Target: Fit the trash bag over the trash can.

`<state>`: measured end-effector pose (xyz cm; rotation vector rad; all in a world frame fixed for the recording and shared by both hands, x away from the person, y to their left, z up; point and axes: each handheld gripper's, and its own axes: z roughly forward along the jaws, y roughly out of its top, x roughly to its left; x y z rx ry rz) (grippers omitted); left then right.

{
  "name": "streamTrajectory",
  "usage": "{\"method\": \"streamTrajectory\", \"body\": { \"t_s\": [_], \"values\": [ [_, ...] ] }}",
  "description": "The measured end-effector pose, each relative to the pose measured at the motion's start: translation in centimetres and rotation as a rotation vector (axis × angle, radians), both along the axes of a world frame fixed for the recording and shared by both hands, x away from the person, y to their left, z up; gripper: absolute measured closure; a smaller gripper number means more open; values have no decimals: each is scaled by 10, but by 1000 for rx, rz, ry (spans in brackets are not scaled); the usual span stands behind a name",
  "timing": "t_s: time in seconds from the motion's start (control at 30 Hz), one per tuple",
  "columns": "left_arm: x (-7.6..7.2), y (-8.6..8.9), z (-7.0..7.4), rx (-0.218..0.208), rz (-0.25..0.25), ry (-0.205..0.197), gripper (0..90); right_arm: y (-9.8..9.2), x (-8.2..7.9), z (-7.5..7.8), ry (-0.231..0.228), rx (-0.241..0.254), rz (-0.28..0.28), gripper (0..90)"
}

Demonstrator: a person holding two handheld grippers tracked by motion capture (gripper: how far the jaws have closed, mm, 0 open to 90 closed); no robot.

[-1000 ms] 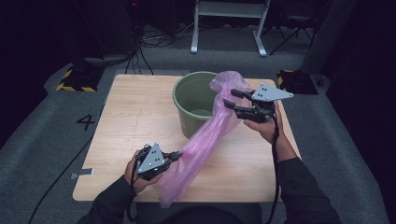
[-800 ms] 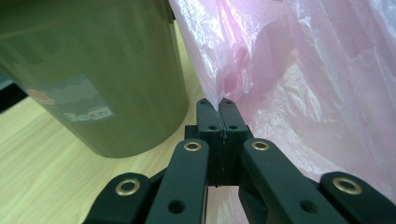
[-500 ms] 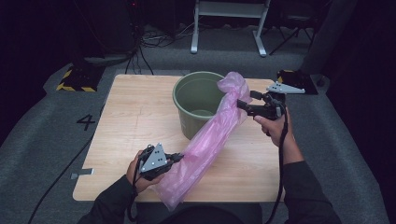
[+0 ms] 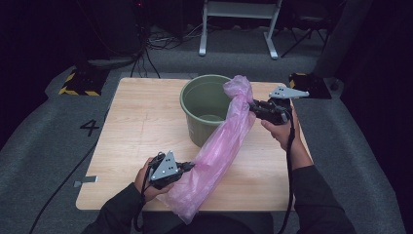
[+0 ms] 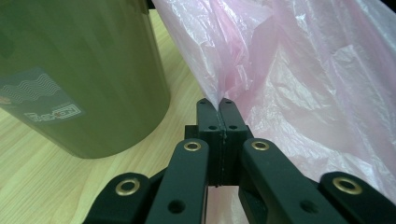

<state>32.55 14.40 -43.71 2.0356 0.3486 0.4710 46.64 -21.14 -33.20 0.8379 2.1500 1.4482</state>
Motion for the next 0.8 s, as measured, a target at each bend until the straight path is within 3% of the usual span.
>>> {"method": "streamTrajectory", "body": {
  "t_s": [0.03,0.1,0.2,0.27,0.3,0.37,0.57,0.63,0.67,0.73,0.8],
  "values": [
    [0,0,1,-13,-2,4,900,3,-2,7,-14,-29,-12,856],
    [0,1,2,-11,-4,0,900,5,-4,9,-28,-32,3,871],
    [-2,3,6,-23,-6,-10,900,13,-8,19,-65,-46,85,886],
    [-5,8,10,-23,3,-26,899,27,-4,27,-60,-77,134,887],
    [-5,8,10,-23,3,-26,899,27,-4,27,-60,-77,134,887],
    [-6,12,12,-28,7,-27,899,39,0,34,-61,-129,157,887],
    [-6,15,14,-35,11,-34,899,69,20,40,-26,-254,215,887],
    [-7,16,15,-36,12,-39,899,71,22,40,-21,-257,222,887],
    [-8,17,16,-40,9,-39,899,77,28,41,10,-283,238,887],
    [-8,19,18,-57,10,-41,899,79,30,40,22,-301,238,885],
    [-8,21,19,-72,8,-42,899,85,36,37,54,-362,236,878]
  ]
}}
